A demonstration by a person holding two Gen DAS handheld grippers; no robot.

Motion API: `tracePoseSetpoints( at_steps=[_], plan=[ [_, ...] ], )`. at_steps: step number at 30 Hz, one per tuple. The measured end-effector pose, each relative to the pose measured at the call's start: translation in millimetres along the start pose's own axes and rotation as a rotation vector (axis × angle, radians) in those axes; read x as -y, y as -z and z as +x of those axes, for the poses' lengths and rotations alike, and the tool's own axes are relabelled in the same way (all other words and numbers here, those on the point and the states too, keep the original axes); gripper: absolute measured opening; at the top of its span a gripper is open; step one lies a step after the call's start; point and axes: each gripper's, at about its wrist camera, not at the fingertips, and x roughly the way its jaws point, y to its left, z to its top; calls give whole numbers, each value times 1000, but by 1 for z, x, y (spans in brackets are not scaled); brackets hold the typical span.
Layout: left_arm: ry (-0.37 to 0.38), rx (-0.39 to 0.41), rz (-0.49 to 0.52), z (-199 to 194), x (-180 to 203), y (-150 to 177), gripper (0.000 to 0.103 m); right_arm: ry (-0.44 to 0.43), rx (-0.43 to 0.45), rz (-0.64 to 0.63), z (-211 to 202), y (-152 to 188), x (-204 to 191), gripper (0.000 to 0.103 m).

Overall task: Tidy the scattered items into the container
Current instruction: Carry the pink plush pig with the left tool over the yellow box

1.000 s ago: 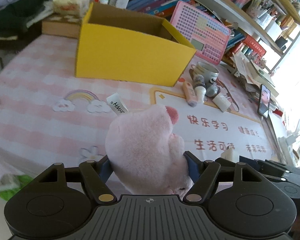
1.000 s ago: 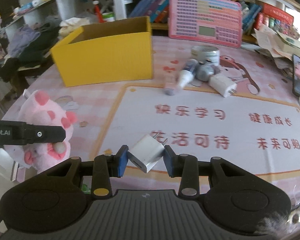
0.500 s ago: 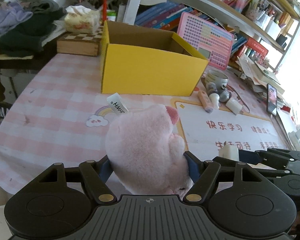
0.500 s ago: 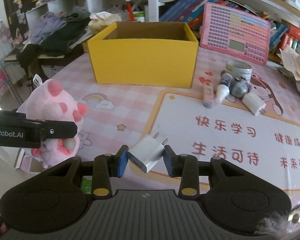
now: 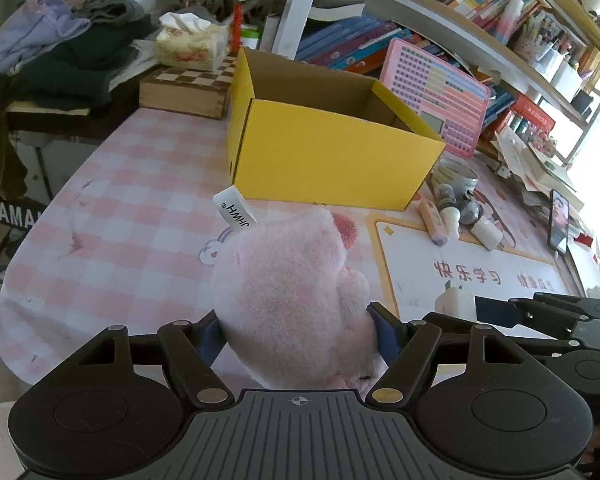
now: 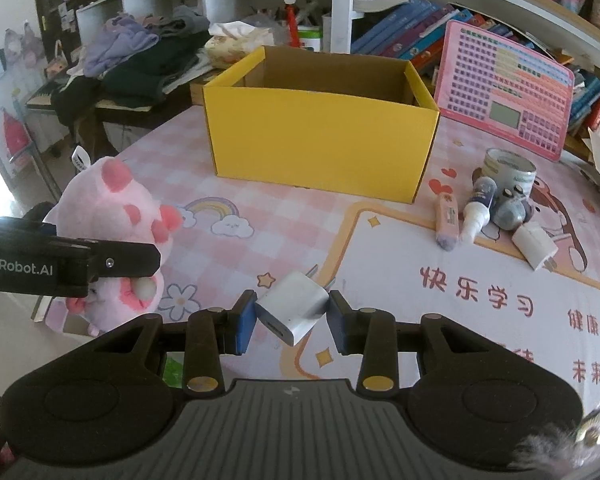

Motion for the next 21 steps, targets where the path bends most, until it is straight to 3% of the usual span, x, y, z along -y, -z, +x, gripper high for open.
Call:
tracePoseSetpoints(
  at_steps=[12,21],
  plan=[
    [-35,53,32,17,21,-34,74,-32,48,-56,19,-38,30,36],
    [-59,134,45,27,33,-84,74,-68,137,-112,29,-90,58,36]
  ],
)
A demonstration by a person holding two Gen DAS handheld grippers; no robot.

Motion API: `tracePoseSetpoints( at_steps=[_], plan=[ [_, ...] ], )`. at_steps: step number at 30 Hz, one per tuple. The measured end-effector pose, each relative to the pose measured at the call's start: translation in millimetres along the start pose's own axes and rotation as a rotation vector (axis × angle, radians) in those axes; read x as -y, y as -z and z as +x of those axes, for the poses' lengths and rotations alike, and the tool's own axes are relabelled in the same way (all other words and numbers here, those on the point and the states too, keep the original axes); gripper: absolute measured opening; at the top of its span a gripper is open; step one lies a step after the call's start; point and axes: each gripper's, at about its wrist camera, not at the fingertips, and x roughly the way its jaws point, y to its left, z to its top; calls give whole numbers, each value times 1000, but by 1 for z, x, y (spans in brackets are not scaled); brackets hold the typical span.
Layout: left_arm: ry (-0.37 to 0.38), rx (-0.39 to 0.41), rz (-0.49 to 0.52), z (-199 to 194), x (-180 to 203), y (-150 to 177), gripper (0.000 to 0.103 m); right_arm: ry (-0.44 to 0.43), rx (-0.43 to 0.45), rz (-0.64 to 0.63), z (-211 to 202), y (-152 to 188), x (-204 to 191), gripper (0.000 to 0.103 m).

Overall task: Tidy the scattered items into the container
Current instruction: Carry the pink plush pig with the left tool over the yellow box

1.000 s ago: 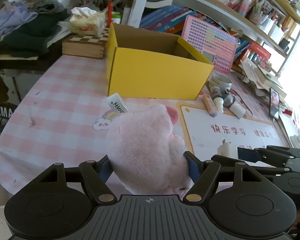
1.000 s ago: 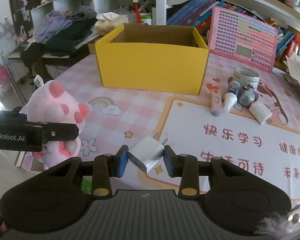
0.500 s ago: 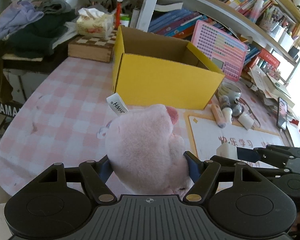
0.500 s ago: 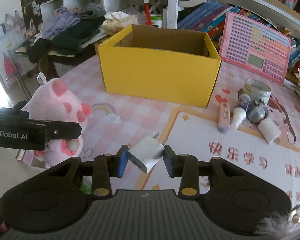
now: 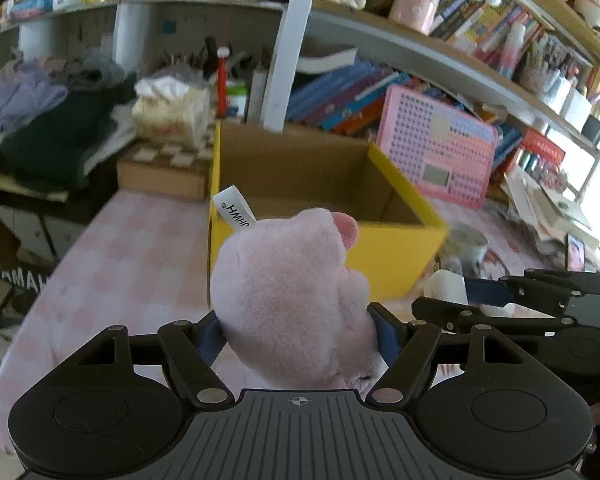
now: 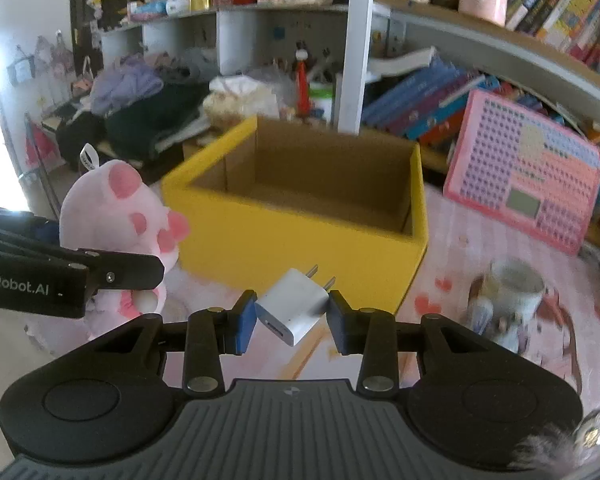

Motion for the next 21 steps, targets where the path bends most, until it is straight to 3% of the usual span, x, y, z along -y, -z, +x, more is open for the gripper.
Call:
tracePoseSetpoints(
  at_steps=[9,17,21],
  plan=[
    [-50,82,42,32,0,-60,74,-14,89,-85,37,-61,34,36],
    [-96,24,56,95,-5,-88,74,-18,4,-183,105,-87,56,36],
    [-132,-21,120,127,-2,-94,74,-29,-77,-228,141,-88,59,36]
  ],
)
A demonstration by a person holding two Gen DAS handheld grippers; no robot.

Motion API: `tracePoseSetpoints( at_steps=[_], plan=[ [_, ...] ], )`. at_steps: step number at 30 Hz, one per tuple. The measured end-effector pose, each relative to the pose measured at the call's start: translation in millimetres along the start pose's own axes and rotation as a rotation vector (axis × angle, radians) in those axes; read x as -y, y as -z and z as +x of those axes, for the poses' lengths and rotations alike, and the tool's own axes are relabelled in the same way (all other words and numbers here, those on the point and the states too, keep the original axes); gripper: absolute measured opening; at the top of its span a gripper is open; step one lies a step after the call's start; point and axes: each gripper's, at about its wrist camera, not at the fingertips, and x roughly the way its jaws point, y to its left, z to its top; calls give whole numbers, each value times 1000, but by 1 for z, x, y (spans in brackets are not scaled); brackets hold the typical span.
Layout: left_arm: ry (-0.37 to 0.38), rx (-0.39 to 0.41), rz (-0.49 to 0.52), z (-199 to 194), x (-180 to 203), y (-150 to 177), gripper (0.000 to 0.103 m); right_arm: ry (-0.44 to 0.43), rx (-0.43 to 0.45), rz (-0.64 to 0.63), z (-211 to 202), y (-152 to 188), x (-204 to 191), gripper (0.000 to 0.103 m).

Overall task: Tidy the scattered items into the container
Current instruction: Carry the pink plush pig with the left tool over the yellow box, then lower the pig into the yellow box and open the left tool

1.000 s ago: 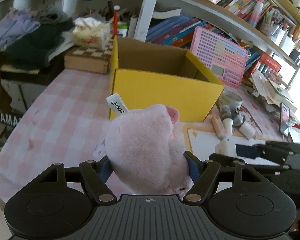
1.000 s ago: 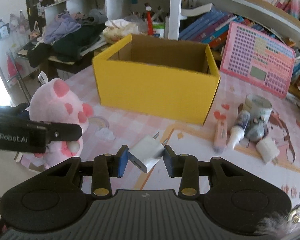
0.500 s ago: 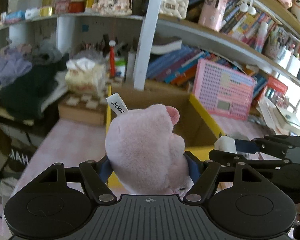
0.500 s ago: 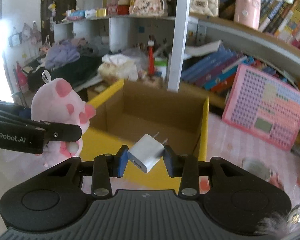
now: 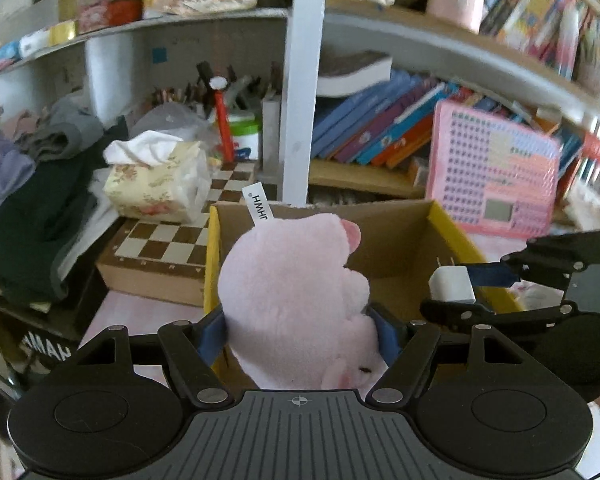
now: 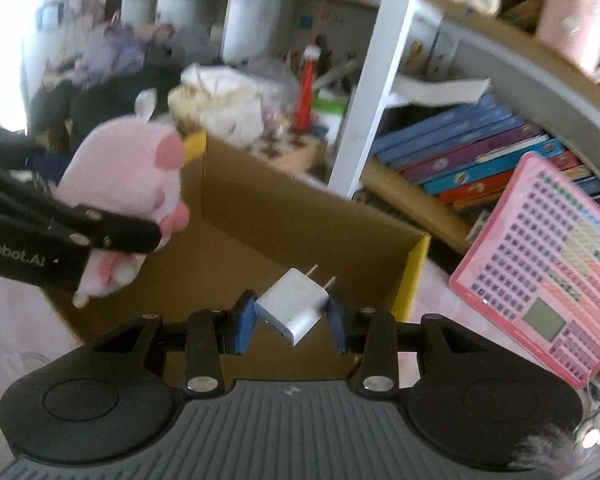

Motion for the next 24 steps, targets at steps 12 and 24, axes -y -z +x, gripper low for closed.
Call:
tracePoseSetpoints(
  at_steps=[12,24],
  plan=[
    [1,-84,197,43,19,4,78,-26,-88,-58,34,10,6,48],
    [51,-89,348,44,5,5,78,9,-128,2,30,7,-16,53]
  ],
)
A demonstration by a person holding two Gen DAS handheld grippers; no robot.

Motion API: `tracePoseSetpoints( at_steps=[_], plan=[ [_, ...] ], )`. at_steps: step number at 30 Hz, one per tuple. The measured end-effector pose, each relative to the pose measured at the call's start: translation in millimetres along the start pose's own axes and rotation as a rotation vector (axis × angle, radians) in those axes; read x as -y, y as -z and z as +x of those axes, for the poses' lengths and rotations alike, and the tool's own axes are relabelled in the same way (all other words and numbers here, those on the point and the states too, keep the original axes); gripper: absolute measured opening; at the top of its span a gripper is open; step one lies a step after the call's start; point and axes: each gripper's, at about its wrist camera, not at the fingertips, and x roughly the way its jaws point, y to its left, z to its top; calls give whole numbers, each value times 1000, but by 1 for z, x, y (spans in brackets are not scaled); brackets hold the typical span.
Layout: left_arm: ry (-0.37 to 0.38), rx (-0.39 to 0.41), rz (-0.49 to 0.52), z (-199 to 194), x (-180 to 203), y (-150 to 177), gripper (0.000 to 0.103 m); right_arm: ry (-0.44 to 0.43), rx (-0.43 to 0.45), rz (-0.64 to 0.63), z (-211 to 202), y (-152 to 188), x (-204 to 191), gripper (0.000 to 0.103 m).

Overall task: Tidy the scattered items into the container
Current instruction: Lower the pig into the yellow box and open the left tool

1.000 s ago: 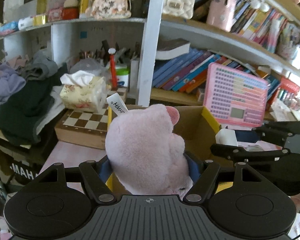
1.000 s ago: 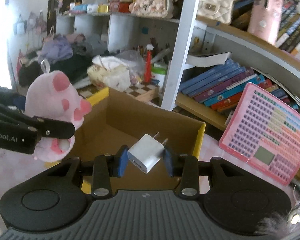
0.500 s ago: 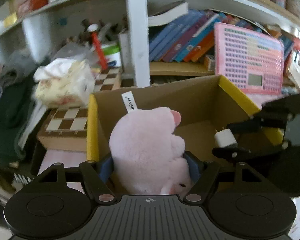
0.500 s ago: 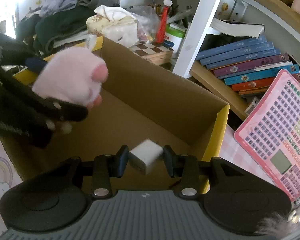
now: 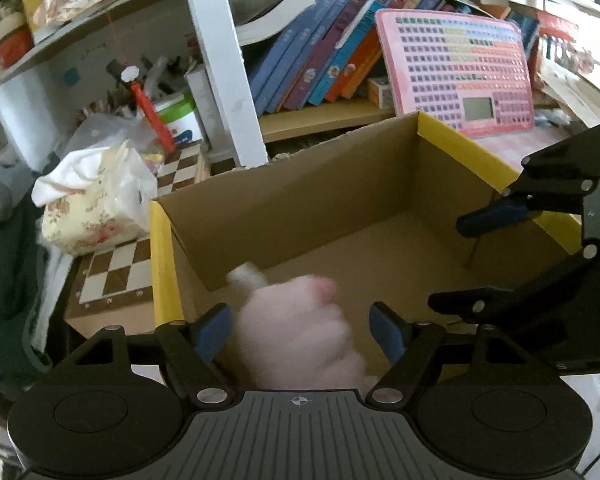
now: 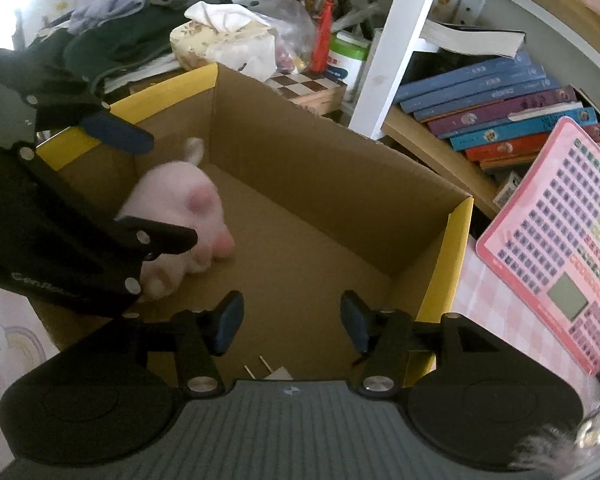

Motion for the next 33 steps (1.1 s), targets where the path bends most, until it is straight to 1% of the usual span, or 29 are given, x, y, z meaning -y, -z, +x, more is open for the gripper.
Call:
tracePoseSetpoints(
  at_steps=[3,5,6,8,10,12,13,14,16,18,23,26,31,33],
  plan=[
    [2,-4,64,0,-5,3,78,25,-9,29,-2,-1,-11,54],
    [-24,1,109,0,-7,5,78,36,-13,52,-3,-2,-16,55],
    [-23,5,126,0,-9,6,78,39,-14,61,-3,-2,-19,55],
    [-5,14,128,-1,-14,8,78,47,-19,70,-4,-2,-24,56],
    [-4,23,132,-1,-15,8,78,48,-26,74,-4,-3,-24,57],
    [-13,24,129,0,-15,7,78,46,-32,67,-2,-5,-24,63],
    [-18,23,126,1,-14,7,79,53,-33,63,-2,-6,-23,72],
    [-22,21,122,0,-13,7,80,55,-30,61,-3,-7,-22,76],
    [-40,31,102,-4,-12,6,84,47,-16,42,-7,-9,-21,79],
    [-52,64,75,-14,-14,6,90,57,6,17,-13,-11,-22,81],
    [-43,129,0,-39,-20,3,92,74,69,0,-38,-17,-24,85],
    [-51,174,-44,-58,-22,4,96,70,109,6,-57,-19,-25,86],
    [-57,236,-133,-95,-26,11,100,63,188,37,-94,-16,-29,89],
    [-66,250,-153,-110,-26,15,100,66,215,45,-108,-13,-32,89]
  ],
)
